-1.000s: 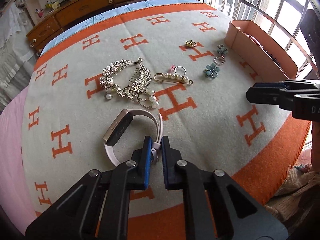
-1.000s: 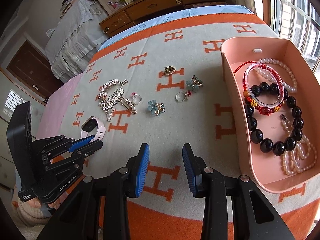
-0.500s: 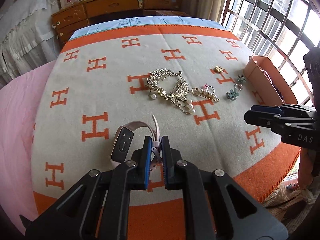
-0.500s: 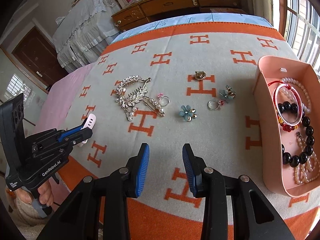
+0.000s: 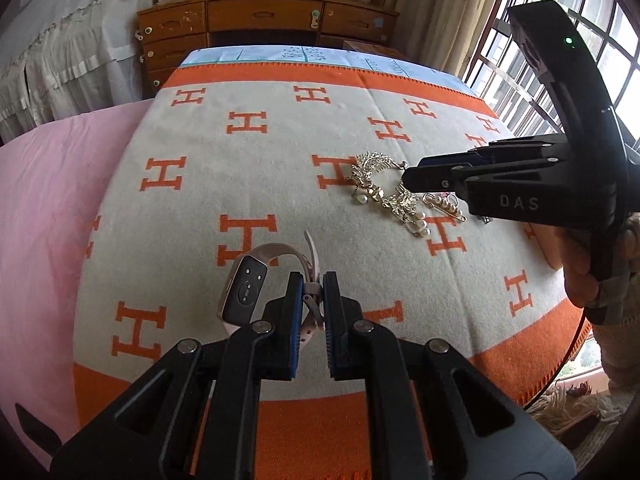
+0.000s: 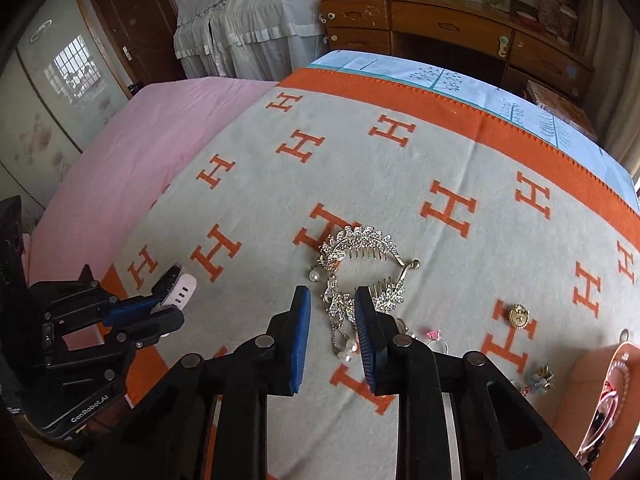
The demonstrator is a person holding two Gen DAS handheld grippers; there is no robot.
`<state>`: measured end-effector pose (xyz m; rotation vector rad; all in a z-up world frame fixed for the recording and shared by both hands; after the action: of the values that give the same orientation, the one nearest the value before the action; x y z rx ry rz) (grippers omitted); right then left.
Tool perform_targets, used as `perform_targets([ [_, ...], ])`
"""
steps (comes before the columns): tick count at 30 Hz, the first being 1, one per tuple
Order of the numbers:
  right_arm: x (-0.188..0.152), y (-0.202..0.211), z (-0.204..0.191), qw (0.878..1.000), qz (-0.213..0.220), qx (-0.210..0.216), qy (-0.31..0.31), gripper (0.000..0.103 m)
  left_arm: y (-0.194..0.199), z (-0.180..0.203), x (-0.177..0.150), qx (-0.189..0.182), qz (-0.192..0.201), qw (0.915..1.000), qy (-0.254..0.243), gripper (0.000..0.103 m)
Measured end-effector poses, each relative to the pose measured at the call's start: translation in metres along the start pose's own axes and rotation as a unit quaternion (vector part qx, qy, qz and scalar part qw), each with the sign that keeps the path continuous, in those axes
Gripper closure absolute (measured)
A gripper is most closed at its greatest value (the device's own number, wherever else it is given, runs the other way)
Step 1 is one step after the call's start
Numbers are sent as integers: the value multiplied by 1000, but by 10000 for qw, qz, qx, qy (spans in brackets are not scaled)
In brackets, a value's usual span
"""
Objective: Organize jewelry
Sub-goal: 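Grasp the silver leaf hair comb with the right tool while the left tool holds the watch, then carry the hair comb and the watch toward the pink box with both tools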
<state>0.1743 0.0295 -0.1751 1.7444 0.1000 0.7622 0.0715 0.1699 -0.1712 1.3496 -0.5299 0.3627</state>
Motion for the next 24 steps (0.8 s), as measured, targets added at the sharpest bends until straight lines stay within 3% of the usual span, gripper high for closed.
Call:
perform_targets([
  [15,14,-50,-10,9967,-547,-175,569,84,-13,-15,-2,-62,-138,9997,208,95],
  [24,16,-65,-15,9944,-707,-315,720,94,-14,-15,-1,-65,-140,9996,241,95],
])
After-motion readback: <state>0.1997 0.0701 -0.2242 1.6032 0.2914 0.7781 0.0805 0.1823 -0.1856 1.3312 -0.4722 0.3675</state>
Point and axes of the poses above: each gripper's, at about its wrist camera, not at the fingertips, and y roughly against the way its jaws point, z to its right, x to its top, the point moved 2 cm from there along -y, roughly the way its jaws point, and after that the axes turned 1 degree about -y, right-handed, at the moved point
